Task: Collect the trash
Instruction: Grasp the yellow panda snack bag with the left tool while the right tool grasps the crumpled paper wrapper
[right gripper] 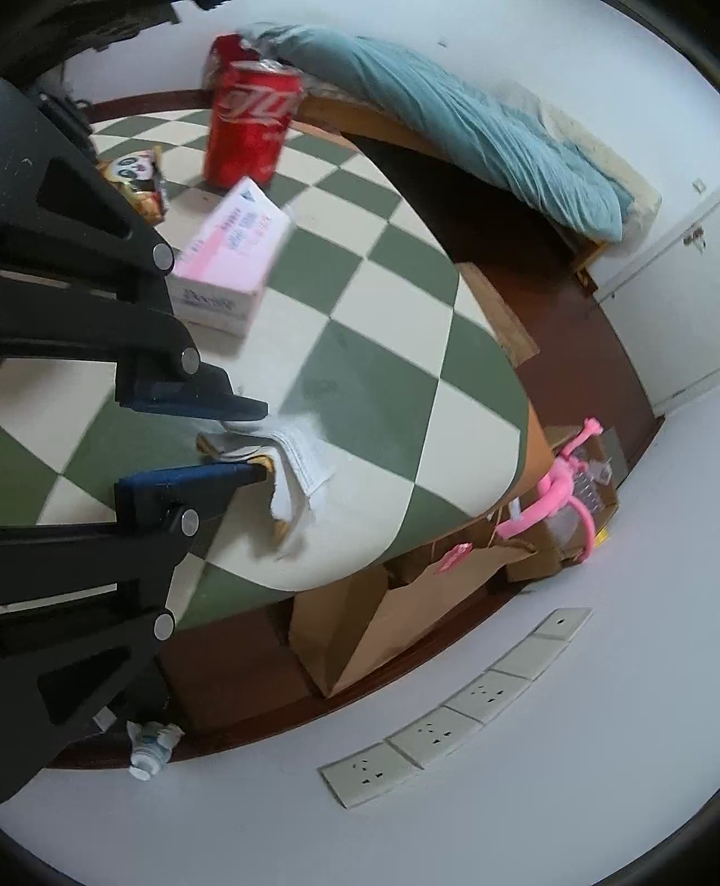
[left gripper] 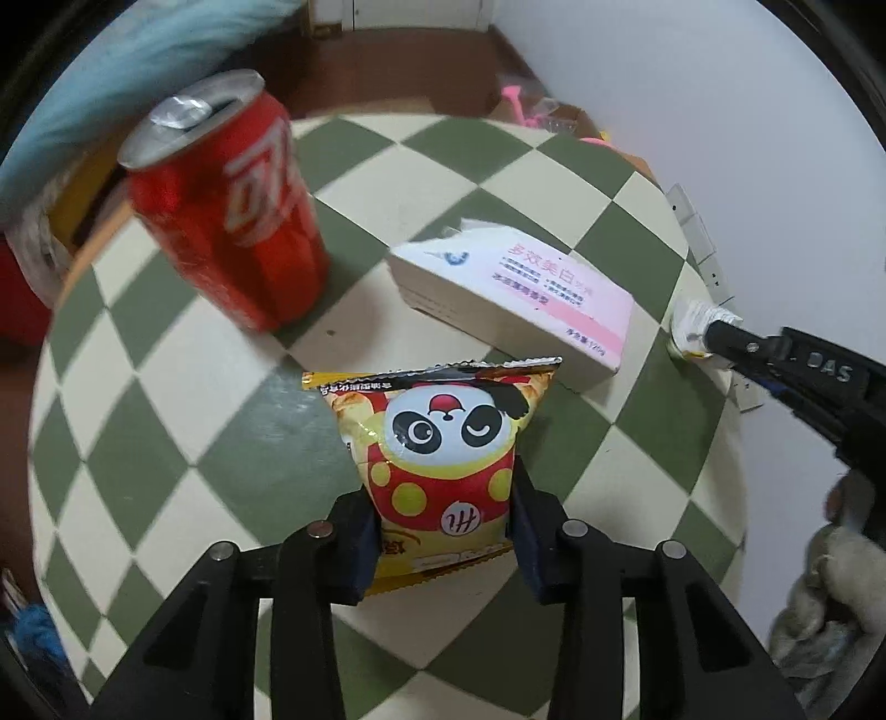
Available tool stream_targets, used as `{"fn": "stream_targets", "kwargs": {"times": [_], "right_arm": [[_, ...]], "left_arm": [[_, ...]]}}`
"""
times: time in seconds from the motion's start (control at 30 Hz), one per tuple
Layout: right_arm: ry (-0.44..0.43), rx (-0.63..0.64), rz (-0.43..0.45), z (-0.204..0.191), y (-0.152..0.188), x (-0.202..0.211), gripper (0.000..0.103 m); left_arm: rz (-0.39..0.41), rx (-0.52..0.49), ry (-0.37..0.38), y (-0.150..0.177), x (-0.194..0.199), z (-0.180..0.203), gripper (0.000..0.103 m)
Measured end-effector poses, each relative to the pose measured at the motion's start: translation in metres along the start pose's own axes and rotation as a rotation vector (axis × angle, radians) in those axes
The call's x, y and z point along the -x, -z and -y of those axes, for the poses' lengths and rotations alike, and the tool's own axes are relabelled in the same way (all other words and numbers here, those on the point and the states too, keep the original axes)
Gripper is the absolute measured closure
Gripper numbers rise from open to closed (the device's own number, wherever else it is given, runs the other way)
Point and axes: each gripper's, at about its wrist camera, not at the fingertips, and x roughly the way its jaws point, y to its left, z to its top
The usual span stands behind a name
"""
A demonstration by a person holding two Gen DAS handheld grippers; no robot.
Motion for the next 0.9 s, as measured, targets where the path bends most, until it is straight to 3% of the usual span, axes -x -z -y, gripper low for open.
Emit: {"fn": "stream_targets", "kwargs": {"times": [0.43, 0.53, 0.57, 0.6, 0.67, 0.77, 0.83, 0.9], "right_arm": [[-0.112, 0.131, 0.051, -0.037, 0.063, 0.079, 0.096], [-0.109, 0.127, 0.0, -0.044, 0.067, 0.076, 0.094], [-0.076, 0.127, -0.009, -0.046, 0.066, 0.073, 0.081], [-0.035, 0.124, -0.014, -0.045, 0.063, 0.067, 0.051], [-0.004, 0.076, -0.019, -0.04, 0.056, 0.053, 0.022], [0.043, -0.002, -0.032, -0.029, 0.046, 0.029, 0.023], [0.066, -0.056, -0.032, -0.02, 0.043, 0.016, 0.029], [0.096, -0.067, -0.036, -0.016, 0.041, 0.007, 0.059]], "left_arm": [[0.137, -0.031, -0.094, 0.042, 0.075, -0.052, 0.067], [0.154, -0.021, -0.119, 0.042, 0.076, -0.063, 0.067], [0.158, -0.017, -0.134, 0.042, 0.075, -0.065, 0.067], [0.157, -0.005, -0.143, 0.043, 0.073, -0.07, 0.067], [0.147, 0.023, -0.154, 0.044, 0.063, -0.077, 0.067], [0.131, 0.038, -0.2, 0.047, 0.049, -0.086, 0.067], [0.111, 0.044, -0.222, 0.047, 0.037, -0.092, 0.067], [0.097, 0.043, -0.241, 0.046, 0.03, -0.096, 0.067]]}}
